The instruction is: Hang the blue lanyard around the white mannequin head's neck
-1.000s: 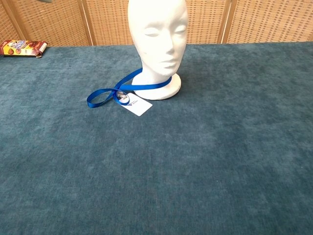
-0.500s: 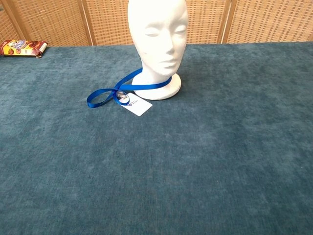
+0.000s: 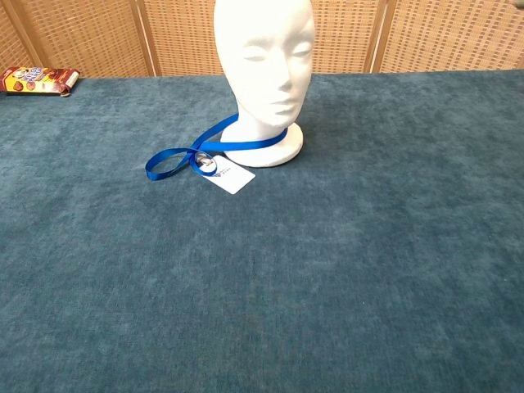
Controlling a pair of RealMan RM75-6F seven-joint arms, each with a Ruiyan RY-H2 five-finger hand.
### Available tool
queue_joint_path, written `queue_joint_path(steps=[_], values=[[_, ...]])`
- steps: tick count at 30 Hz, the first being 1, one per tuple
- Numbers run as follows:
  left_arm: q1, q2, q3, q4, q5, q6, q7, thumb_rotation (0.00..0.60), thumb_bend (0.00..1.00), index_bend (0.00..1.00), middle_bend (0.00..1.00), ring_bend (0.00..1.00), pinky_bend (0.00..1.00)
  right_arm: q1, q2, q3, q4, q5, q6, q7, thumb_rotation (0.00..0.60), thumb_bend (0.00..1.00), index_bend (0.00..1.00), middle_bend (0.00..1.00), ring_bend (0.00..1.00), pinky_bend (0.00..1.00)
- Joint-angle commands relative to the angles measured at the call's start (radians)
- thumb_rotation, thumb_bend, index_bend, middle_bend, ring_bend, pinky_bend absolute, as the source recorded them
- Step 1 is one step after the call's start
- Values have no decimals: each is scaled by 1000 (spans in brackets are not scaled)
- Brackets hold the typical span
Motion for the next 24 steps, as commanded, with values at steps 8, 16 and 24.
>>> queue_joint_path(steps=[8, 16, 24], values=[[173, -30, 98, 96, 151, 95, -69, 486, 130, 453, 671, 577, 581, -209, -12, -120, -39, -180, 191, 7, 600, 290, 365, 684, 855, 945], [238, -113, 122, 164, 189, 88, -59, 485, 130, 453, 667, 573, 556, -316, -52, -176, -7, -245, 261, -3, 600, 290, 373, 675, 831, 933], [297, -176, 141, 217, 185, 59, -83, 481, 130, 453, 649, 548, 514, -444, -106, -230, 40, -281, 326, 40, 600, 289, 389, 660, 790, 900]])
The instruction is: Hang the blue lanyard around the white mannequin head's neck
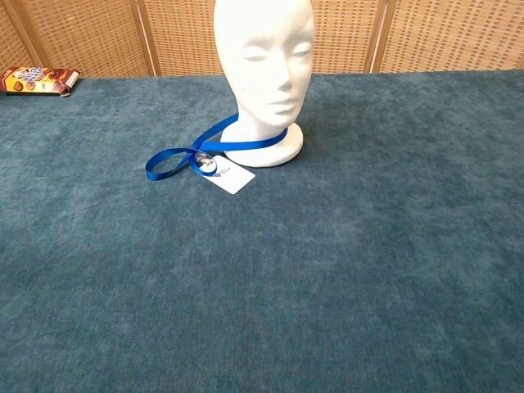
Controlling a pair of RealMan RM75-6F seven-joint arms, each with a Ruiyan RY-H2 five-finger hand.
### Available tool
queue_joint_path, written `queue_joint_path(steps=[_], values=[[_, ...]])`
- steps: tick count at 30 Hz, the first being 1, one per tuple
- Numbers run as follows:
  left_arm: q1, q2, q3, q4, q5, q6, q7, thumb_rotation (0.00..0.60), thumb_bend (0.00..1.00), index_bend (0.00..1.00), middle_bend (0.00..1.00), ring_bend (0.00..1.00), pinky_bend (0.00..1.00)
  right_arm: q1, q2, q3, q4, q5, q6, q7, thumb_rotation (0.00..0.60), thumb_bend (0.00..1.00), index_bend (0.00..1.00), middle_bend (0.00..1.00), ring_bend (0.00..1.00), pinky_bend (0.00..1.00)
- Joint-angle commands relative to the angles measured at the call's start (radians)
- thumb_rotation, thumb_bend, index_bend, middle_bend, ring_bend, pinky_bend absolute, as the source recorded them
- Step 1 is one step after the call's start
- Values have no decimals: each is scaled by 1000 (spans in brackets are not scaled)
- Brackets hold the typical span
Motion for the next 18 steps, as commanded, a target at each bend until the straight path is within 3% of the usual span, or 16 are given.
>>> queue_joint_path(steps=[1, 18], values=[[23, -20, 5, 19, -3, -8, -12, 481, 130, 453, 648, 547, 506, -41, -23, -22, 26, -18, 22, 15, 600, 289, 393, 655, 783, 894], [85, -18, -46, 22, 41, 73, -29, 476, 130, 453, 644, 540, 490, -144, -47, -12, 75, -92, 85, 60, 600, 289, 439, 649, 764, 877]])
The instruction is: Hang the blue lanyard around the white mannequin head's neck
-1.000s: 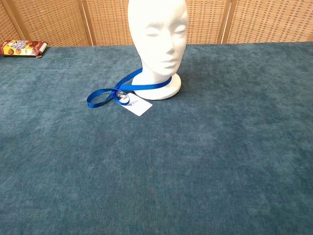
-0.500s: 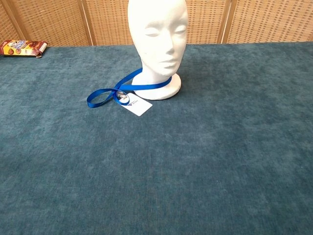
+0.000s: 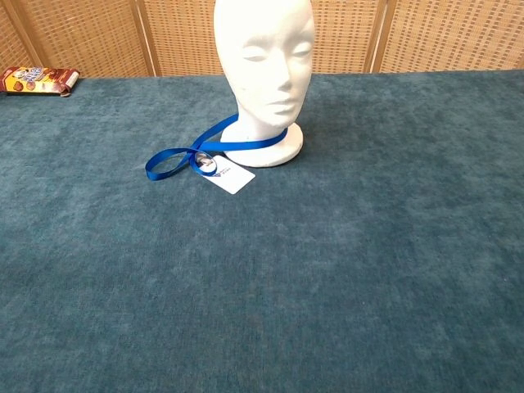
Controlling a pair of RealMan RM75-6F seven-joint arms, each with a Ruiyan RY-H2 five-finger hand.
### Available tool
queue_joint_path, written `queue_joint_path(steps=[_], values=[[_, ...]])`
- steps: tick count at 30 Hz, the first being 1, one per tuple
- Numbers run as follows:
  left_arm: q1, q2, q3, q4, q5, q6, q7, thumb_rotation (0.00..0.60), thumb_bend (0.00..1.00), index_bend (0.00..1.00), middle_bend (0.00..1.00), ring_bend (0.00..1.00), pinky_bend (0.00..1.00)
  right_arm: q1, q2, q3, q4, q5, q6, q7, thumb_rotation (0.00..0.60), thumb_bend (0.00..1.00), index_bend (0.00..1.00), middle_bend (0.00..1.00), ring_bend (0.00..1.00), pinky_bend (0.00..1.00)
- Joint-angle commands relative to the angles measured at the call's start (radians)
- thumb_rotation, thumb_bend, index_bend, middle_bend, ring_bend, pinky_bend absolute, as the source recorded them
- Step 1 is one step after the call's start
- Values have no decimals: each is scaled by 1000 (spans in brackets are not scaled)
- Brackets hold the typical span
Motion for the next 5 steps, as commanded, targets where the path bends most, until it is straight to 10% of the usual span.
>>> queue_joint_path(steps=[1, 5], values=[[11, 9, -6, -10, 6, 12, -3, 476, 130, 453, 644, 540, 490, -10, -1, 5, 5, -11, 3, 10, 600, 289, 440, 649, 764, 877], [22, 25, -10, -21, 18, 22, -4, 478, 131, 453, 644, 540, 490, -20, -1, 9, 12, -27, 0, 26, 600, 288, 445, 650, 766, 878]])
